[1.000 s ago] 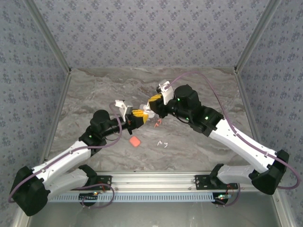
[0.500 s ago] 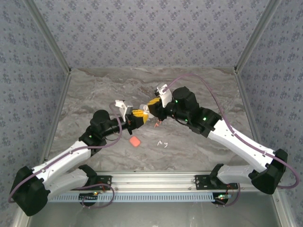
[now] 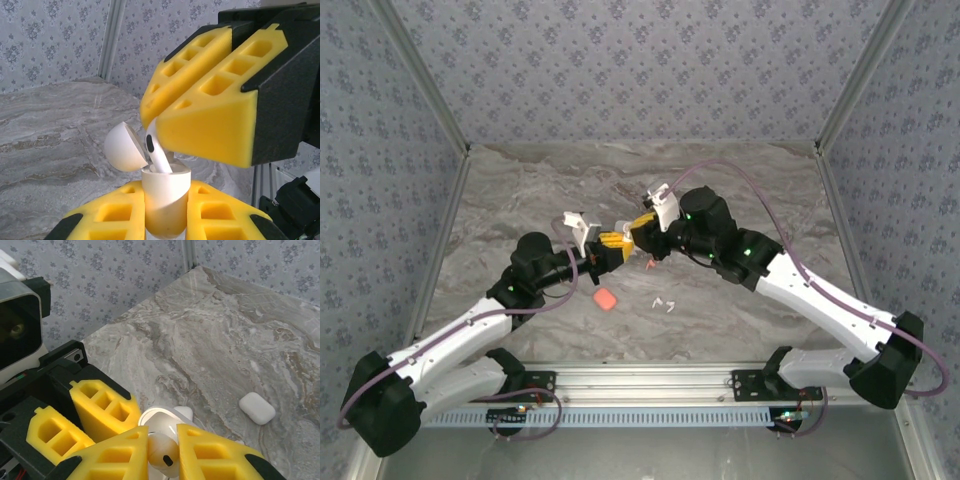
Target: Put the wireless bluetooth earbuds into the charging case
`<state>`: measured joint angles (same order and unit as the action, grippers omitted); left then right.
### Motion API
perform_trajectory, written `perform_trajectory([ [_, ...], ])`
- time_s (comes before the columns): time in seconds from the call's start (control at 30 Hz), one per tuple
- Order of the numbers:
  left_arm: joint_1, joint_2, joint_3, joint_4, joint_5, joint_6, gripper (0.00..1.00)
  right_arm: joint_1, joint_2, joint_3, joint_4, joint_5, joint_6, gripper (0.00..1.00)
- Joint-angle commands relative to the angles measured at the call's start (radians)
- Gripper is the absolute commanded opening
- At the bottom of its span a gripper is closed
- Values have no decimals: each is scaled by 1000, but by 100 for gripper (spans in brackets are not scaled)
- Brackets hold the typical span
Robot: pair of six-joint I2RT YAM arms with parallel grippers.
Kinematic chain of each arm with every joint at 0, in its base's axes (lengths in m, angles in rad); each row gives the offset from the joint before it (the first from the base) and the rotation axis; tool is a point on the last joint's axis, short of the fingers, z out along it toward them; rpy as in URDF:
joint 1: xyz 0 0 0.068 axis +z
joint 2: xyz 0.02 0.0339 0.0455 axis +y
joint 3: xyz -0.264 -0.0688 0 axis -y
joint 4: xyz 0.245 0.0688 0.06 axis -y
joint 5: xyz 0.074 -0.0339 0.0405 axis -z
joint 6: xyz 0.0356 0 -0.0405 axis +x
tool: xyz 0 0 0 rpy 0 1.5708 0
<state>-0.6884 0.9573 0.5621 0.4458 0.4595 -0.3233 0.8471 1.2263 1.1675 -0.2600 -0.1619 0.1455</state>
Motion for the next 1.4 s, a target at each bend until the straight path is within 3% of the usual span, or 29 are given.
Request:
perform_trajectory([
  [0.0,-6,-18,44,39,17,-2,0,7,9,-8,13,-42,19,21],
  [0.27,-7,-22,44,39,18,-2,0,-5,8,-4,-2,-83,36,28],
  [0.5,-7,-26,45,39,18,-2,0,-70,-54,16,-23,-139,75,48],
  [0.63,-8,-27,42,62,16,-17,0,-141,-123,-1,3,-173,120,65],
  [0.83,-7,-23,47,142,38,-61,0,-310,-212,-129,93,-323,281,100],
  [0.93,-8,-10,63,180,56,-82,0,-357,-216,-173,148,-443,370,100],
  [1.1,-7,12,84,239,83,-119,0,-353,-178,-205,256,-557,471,100],
  [1.37,-8,24,87,255,91,-136,0,-321,-128,-192,395,-621,557,100],
])
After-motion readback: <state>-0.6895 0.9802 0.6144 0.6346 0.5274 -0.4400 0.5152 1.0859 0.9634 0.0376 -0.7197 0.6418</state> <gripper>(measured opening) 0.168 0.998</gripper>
